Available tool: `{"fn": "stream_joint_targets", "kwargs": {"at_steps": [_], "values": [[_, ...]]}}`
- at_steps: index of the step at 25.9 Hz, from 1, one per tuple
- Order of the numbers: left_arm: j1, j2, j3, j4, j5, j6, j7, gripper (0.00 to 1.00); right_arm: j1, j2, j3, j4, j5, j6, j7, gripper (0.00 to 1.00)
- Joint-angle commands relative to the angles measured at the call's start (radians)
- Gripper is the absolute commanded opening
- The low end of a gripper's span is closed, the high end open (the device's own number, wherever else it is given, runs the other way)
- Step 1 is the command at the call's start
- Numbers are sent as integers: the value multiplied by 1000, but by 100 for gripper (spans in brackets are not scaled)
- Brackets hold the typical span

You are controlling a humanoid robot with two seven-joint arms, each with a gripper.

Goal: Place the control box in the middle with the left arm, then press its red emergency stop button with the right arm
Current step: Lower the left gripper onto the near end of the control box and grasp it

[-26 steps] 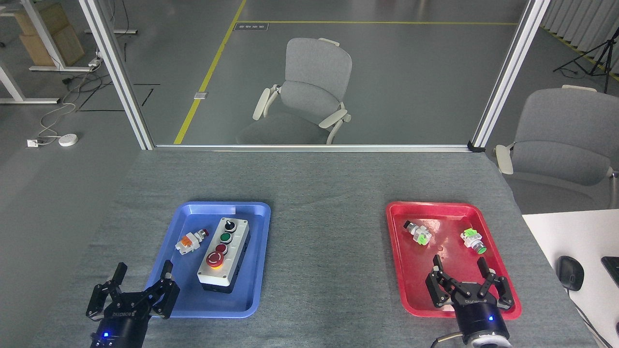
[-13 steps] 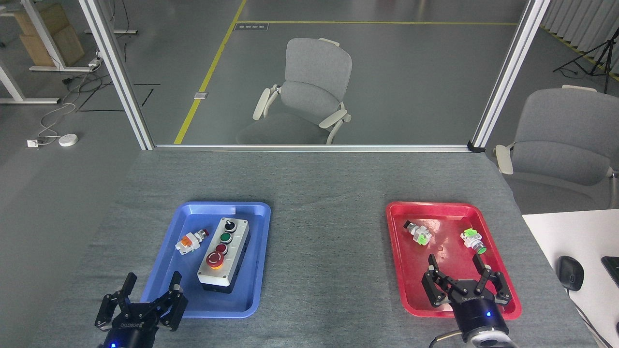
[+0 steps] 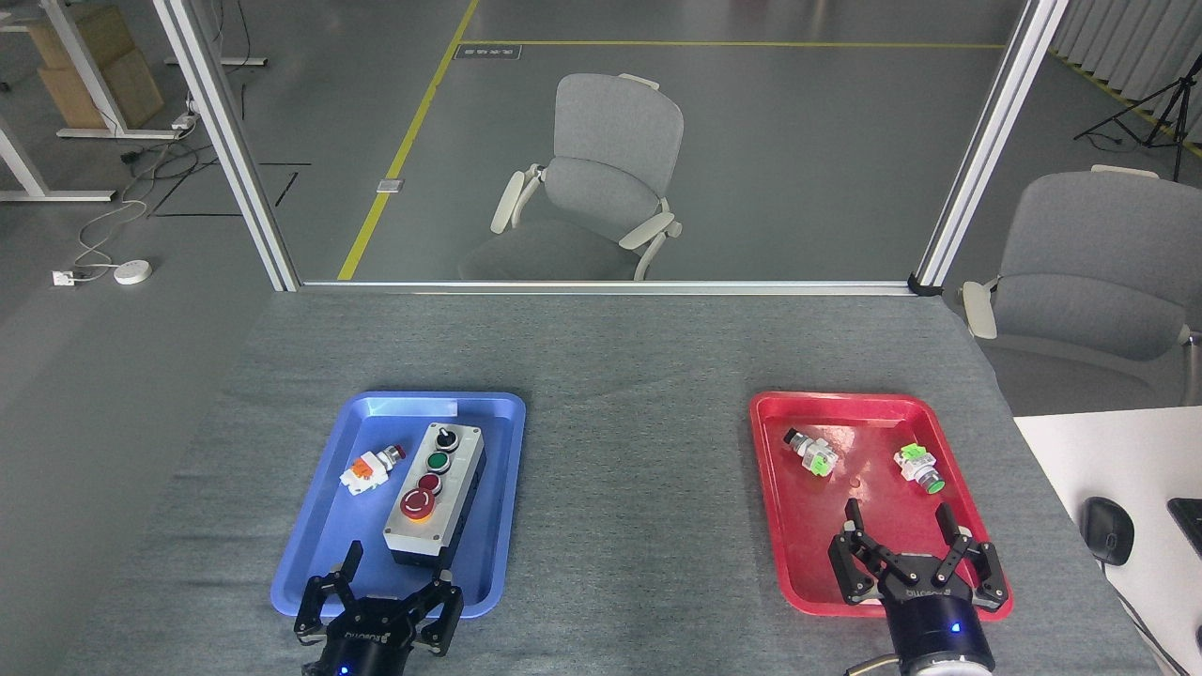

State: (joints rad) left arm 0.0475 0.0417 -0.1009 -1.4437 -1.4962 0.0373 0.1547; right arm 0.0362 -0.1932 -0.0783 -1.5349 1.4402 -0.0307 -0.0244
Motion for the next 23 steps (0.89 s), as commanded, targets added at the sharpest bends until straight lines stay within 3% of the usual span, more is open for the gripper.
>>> {"fn": "stream_joint_targets", "kwargs": {"at_steps": [1, 23], "values": [[-66, -8, -3, 100, -30, 21, -34, 98, 19, 1, 12, -4, 2, -12, -9, 98], [-251, 1, 0, 385, -10, 21, -37, 99, 21, -3, 6, 18, -23, -58, -5, 98]]}}
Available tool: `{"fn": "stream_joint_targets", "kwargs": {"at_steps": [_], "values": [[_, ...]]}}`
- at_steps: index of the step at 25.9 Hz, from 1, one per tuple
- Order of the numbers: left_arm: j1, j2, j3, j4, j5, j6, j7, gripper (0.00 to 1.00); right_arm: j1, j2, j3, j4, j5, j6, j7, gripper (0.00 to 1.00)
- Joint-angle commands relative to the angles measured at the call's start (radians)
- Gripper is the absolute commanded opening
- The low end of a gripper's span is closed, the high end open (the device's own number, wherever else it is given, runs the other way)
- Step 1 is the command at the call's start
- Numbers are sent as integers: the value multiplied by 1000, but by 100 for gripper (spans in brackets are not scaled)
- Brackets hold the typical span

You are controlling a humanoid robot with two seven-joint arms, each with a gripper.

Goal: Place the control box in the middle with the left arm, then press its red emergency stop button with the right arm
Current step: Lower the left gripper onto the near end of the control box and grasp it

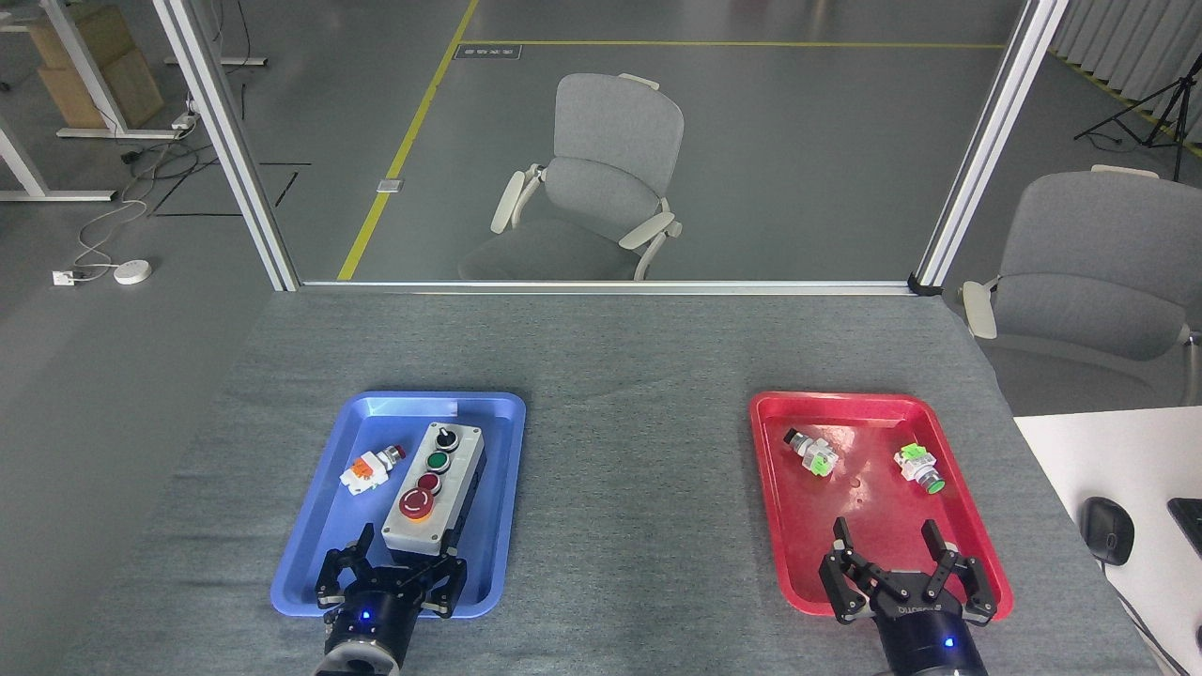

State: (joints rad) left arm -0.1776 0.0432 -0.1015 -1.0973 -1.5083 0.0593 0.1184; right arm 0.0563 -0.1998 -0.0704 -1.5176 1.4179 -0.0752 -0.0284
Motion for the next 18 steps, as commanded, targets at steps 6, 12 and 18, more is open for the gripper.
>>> {"fn": "stream_joint_targets", "kwargs": {"at_steps": [6, 12, 18], "values": [[-106, -11, 0, 160, 10, -1, 0, 99, 0, 14, -8, 2, 6, -38, -4, 98], [-160, -13, 0, 217, 19, -6, 0, 98, -1, 22, -48, 2, 1, -133, -7, 98], [-171, -13, -4, 224, 20, -15, 0, 79, -16, 23, -54, 33, 6, -127, -7, 98]]}}
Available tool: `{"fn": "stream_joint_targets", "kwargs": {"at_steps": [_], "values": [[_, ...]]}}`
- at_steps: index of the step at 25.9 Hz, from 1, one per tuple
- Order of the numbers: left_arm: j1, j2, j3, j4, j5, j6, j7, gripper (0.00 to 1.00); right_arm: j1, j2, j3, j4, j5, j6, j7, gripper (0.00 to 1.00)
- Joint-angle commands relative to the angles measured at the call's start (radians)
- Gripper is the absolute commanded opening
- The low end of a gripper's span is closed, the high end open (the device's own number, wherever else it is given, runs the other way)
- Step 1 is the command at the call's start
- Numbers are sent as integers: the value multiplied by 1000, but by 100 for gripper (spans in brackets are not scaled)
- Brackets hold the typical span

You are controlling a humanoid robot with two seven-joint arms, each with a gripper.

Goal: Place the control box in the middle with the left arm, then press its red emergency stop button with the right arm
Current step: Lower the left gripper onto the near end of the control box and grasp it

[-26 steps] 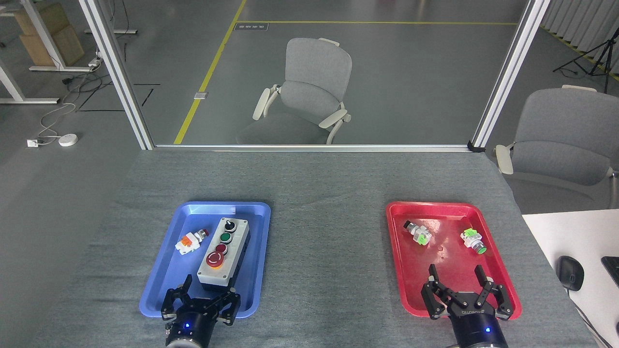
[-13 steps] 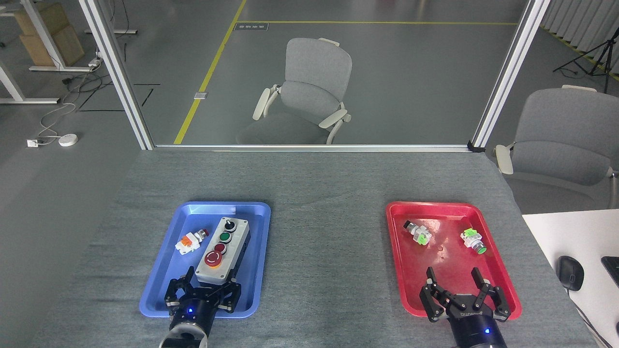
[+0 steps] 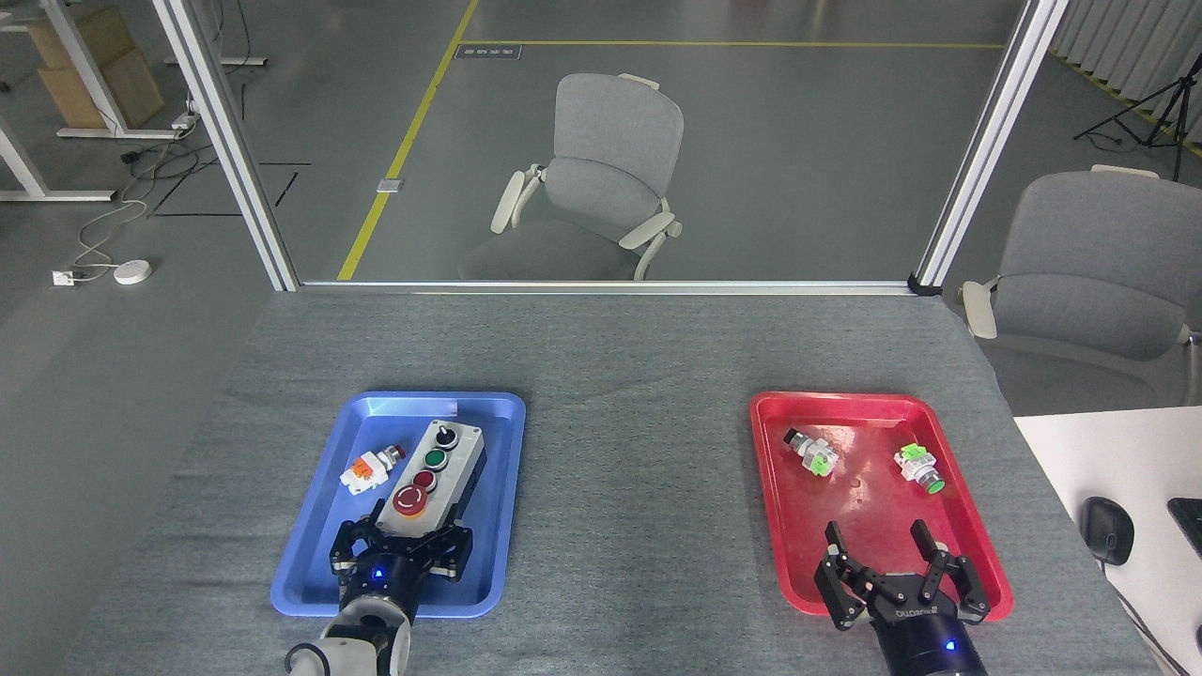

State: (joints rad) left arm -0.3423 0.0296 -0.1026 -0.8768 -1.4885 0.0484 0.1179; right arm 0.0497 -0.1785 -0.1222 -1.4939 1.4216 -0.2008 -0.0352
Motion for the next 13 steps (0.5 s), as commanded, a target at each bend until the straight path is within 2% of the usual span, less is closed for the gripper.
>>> {"fn": "stream_joint_targets", "kwargs": {"at_steps": [1, 3, 4, 5, 6, 9, 13], "values": [[-6, 3, -3, 4, 1, -10, 0, 71, -13, 1, -2, 9, 3, 0, 0, 98], [-4, 7, -3, 4, 1, -33, -3, 49, -14, 1, -4, 9, 5, 0, 0, 98], [-4, 10, -3, 2, -1, -45, -6, 31, -14, 1, -4, 9, 5, -2, 0, 98], [-4, 10, -3, 2, 1, -56, -6, 9, -14, 1, -4, 6, 5, -2, 0, 98], [-4, 12, -3, 2, 2, -62, -7, 0, -16, 2, -5, 6, 5, -2, 0, 98], [0, 10, -2, -25, 4, -64, -6, 0, -30, 2, -5, 4, 7, -2, 1, 98], [32, 7, 9, -166, 70, -67, -6, 0, -45, -4, -5, 3, 5, -2, 1, 98]]}}
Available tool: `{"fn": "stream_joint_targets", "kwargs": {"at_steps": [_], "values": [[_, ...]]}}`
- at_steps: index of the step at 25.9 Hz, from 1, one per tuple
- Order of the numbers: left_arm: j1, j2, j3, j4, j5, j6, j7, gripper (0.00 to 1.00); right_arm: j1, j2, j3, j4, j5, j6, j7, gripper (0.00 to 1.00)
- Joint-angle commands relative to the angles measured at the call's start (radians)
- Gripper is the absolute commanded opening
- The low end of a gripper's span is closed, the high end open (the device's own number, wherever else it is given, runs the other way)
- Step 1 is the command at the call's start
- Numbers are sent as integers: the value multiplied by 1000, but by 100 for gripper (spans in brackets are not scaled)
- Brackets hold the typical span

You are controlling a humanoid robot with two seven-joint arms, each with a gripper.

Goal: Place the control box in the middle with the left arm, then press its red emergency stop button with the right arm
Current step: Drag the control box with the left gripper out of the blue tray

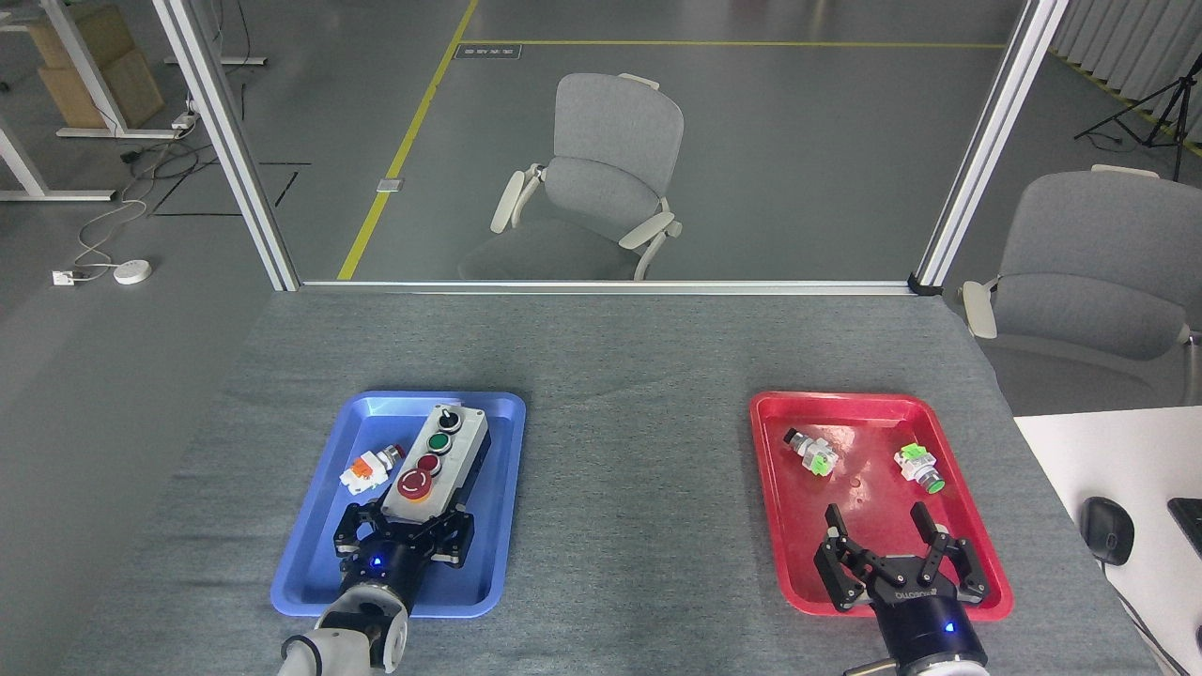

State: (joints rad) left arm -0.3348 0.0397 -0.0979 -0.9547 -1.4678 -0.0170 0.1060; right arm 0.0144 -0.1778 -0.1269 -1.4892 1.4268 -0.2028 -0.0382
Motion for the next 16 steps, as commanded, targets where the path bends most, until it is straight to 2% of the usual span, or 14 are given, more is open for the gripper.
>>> {"fn": "stream_joint_targets", "kwargs": {"at_steps": [1, 5, 10, 16], "values": [[39, -3, 4, -121, 75, 0, 4, 0, -8, -5, 0, -3, 0, 0, 4, 98], [82, -24, -14, -245, 104, 14, -2, 0, 3, -9, 1, -2, -2, -9, 1, 98], [109, -170, -43, -292, 92, 43, -65, 0, 1, -17, -2, 1, -9, -9, 0, 98], [77, -178, -299, -217, 109, 287, -129, 0, 30, -25, -7, -9, -9, -21, -45, 98]]}}
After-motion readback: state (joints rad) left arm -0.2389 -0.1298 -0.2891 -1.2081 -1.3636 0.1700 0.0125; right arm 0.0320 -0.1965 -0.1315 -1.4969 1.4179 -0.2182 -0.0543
